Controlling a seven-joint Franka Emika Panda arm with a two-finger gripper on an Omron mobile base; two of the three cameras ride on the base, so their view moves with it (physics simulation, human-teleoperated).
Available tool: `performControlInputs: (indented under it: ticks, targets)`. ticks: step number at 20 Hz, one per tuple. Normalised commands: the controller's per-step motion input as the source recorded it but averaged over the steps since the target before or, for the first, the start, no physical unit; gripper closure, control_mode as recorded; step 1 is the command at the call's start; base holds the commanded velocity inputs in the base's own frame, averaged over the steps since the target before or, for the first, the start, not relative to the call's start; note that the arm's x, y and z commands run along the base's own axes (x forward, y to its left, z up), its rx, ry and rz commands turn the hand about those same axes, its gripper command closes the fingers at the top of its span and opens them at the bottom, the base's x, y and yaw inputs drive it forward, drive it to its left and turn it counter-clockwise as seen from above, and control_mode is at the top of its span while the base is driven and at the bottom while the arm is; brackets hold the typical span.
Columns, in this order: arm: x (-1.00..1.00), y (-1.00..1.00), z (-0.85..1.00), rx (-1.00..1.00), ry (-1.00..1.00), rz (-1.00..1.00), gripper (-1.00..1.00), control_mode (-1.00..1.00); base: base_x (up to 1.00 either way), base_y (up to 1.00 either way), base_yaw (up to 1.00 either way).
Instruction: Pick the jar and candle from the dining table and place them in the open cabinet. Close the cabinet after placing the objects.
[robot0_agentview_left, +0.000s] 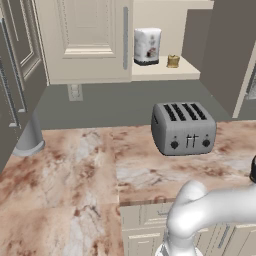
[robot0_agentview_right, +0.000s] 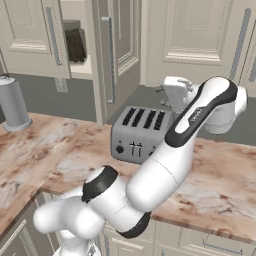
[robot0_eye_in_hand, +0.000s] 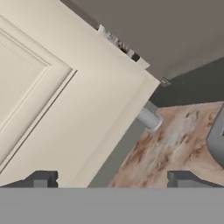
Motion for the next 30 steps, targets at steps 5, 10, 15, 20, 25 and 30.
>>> performControlInputs:
  ticks: [5, 10, 15, 20, 25, 30]
  targets:
    - [0.04, 0.37, 0.27, 0.0, -0.1, 0.13, -1.0, -1.0, 0.0, 0.0, 0.0]
    - [0.0, 0.53, 0.21, 0.0, -0.07, 0.1, -1.0, -1.0, 0.0, 0.0, 0.0]
    - [0.0, 0.58, 0.21, 0.0, -0.05, 0.08, -1.0, -1.0, 0.0, 0.0, 0.0]
    - [0.0, 0.65, 0.12, 0.0, -0.03, 0.03, -1.0, -1.0, 0.0, 0.0, 0.0]
    - [-0.07, 0.73, 0.1, 0.0, -0.05, 0.01, -1.0, -1.0, 0.0, 0.0, 0.0]
    - [-0.01, 0.84, 0.04, 0.0, -0.05, 0.0, -1.0, -1.0, 0.0, 0.0, 0.0]
